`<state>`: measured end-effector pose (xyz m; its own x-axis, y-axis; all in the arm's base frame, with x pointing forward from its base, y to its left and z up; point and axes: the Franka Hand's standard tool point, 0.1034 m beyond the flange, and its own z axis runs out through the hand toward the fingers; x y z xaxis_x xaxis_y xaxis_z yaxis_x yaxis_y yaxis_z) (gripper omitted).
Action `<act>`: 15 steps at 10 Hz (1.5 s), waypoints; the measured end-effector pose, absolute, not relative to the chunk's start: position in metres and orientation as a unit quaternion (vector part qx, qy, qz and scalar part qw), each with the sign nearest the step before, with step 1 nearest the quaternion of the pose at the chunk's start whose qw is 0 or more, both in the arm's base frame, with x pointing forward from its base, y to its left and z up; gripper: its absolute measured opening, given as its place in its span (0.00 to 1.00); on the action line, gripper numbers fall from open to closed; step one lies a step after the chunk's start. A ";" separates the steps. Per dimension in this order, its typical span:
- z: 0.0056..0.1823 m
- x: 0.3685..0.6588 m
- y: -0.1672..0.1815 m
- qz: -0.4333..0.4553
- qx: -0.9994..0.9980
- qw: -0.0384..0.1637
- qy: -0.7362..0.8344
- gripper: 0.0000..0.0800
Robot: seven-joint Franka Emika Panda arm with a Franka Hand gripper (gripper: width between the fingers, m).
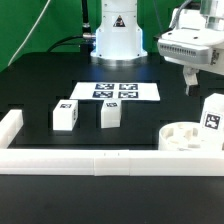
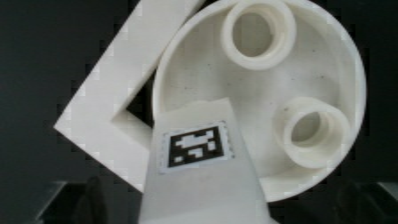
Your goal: Assemble stool
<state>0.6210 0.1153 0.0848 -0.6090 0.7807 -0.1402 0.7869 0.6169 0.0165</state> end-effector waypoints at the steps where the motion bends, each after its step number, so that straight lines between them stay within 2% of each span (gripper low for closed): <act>1: 0.084 0.620 0.116 -0.024 0.442 0.066 0.894 0.75; 2: 0.083 0.620 0.115 -0.024 0.442 0.065 0.894 0.75; 3: 0.083 0.620 0.115 -0.024 0.442 0.066 0.894 0.53; 4: 0.083 0.620 0.114 -0.024 0.443 0.066 0.894 0.53; 5: 0.083 0.620 0.114 -0.024 0.448 0.066 0.891 0.42; 9: 0.083 0.620 0.114 -0.017 0.544 0.066 0.837 0.42; 12: 0.083 0.615 0.113 -0.019 0.705 0.062 0.706 0.42; 15: 0.083 0.615 0.112 -0.017 0.774 0.063 0.629 0.42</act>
Offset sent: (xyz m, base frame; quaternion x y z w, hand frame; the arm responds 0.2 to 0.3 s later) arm 0.0000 0.0000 0.0000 0.0000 0.0000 0.0000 1.0000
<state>0.6147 0.1120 0.0832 0.2070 0.9726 -0.1056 0.9769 -0.1996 0.0766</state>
